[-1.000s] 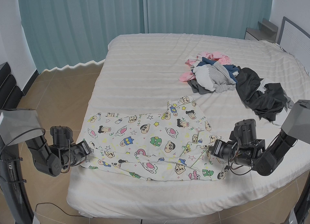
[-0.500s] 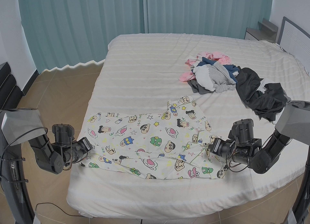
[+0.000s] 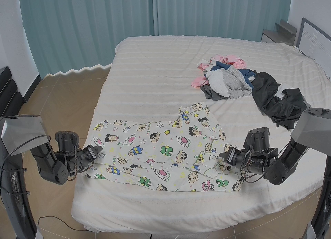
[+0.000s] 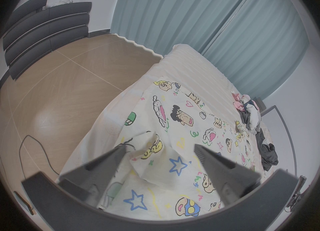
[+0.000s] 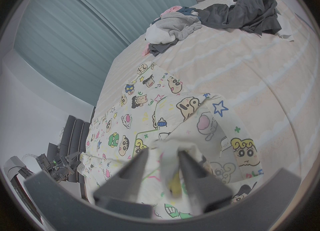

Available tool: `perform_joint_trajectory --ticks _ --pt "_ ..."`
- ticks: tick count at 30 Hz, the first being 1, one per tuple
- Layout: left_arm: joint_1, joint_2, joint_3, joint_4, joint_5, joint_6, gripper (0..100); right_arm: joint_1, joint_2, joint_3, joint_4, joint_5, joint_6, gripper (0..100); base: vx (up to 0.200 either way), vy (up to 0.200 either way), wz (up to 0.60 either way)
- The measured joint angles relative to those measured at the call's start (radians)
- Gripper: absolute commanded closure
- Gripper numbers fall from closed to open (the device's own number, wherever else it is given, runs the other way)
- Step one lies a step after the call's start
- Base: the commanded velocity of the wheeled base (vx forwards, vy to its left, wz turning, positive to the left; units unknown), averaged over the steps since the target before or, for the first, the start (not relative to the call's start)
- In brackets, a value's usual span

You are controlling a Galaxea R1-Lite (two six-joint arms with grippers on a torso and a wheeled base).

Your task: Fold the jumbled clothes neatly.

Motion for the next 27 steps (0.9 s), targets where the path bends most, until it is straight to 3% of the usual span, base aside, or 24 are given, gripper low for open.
perform_joint_trajectory --ticks 10,17,27 --pt "0.082 -0.069 0.021 0.061 -0.029 0.033 0 -0.024 -0.027 0.030 -0.003 -0.004 0.007 0 0.000 0.000 0.00" --pt "0.160 -0.141 0.096 0.117 -0.210 0.127 0 -0.044 -0.114 0.127 -0.015 -0.002 0.049 0 0.000 0.000 0.00" --pt "0.201 -0.174 0.112 0.132 -0.319 0.261 0 -0.002 -0.258 0.391 -0.187 0.000 0.084 0 0.000 0.000 0.00"
